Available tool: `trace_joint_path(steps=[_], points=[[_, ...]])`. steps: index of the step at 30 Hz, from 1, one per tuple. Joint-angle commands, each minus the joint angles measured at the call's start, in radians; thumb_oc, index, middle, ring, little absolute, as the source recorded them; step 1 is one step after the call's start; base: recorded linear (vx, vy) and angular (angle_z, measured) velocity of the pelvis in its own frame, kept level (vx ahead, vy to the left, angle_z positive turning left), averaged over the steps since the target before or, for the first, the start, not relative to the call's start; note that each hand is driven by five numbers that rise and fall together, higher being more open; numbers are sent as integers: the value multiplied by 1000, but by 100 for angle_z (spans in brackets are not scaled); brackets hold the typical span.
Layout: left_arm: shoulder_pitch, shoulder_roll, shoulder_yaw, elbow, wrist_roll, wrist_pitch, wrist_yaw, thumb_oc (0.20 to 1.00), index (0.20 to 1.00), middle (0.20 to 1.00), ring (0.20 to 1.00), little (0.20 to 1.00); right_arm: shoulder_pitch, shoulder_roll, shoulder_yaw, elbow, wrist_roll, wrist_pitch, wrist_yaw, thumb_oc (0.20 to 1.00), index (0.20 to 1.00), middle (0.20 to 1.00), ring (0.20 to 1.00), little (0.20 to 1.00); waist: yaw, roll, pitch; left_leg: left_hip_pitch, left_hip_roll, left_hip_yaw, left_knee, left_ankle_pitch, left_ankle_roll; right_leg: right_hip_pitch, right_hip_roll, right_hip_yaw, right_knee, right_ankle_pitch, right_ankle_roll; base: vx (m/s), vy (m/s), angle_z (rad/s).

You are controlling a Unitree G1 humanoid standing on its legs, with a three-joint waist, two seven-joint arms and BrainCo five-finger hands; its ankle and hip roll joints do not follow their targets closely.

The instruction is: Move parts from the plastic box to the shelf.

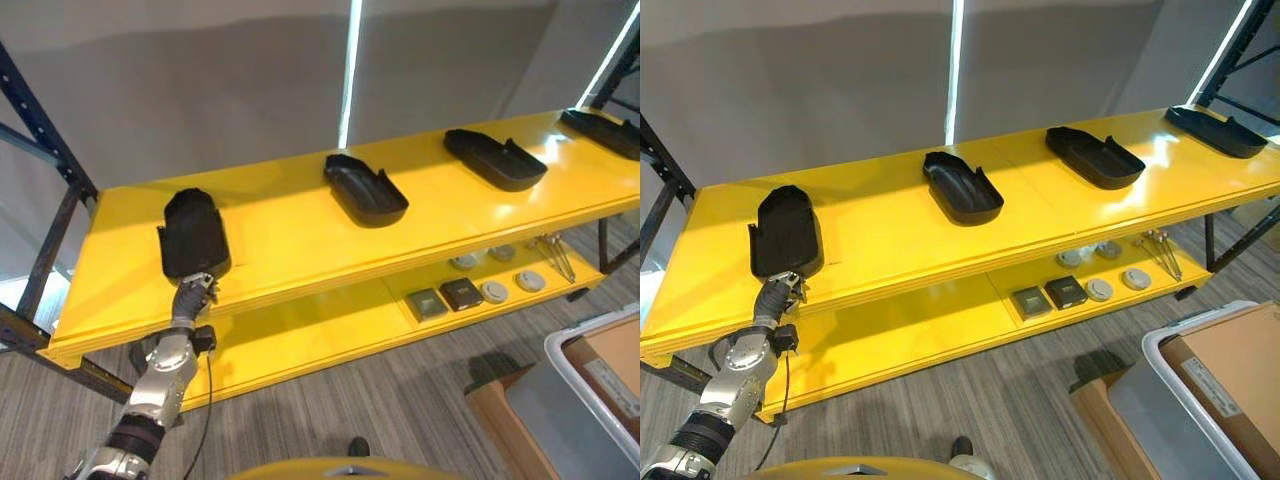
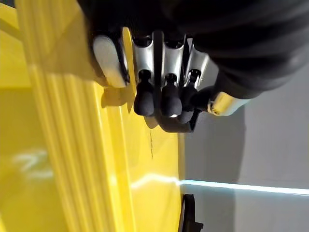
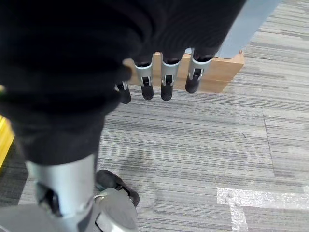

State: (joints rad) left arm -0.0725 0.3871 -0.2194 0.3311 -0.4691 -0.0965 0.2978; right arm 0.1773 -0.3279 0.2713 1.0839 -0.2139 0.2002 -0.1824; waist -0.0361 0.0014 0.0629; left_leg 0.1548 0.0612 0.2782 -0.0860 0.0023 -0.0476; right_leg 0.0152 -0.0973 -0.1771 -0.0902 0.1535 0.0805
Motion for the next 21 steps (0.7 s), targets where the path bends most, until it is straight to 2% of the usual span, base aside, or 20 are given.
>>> trace_joint_path(steps=[1, 14, 21], points=[[-164, 8, 49, 65, 23, -58, 44, 200, 200, 200, 200, 200, -27, -35, 31, 52, -34, 0, 2, 1000, 1000, 1000, 1000, 1000, -13, 0, 40, -19, 52, 47, 15, -36, -1, 62, -46, 12, 3, -115, 82, 0, 0, 0], [-274, 46, 93, 273, 11, -71, 94, 200, 200, 200, 200, 200, -44, -60, 50, 55, -69, -8, 24, 1000, 1000, 1000, 1000, 1000, -45, 5, 37, -16, 53, 59, 13, -33, -4, 58, -45, 22, 3, -118, 84, 0, 0, 0], [-320, 95, 109, 230, -36, -67, 79, 200, 200, 200, 200, 200, -50, -74, 48, 58, -72, -11, 27, 1000, 1000, 1000, 1000, 1000, -50, 12, 46, -17, 51, 55, 13, -32, -2, 58, -46, 25, 3, -118, 83, -2, 4, 4]])
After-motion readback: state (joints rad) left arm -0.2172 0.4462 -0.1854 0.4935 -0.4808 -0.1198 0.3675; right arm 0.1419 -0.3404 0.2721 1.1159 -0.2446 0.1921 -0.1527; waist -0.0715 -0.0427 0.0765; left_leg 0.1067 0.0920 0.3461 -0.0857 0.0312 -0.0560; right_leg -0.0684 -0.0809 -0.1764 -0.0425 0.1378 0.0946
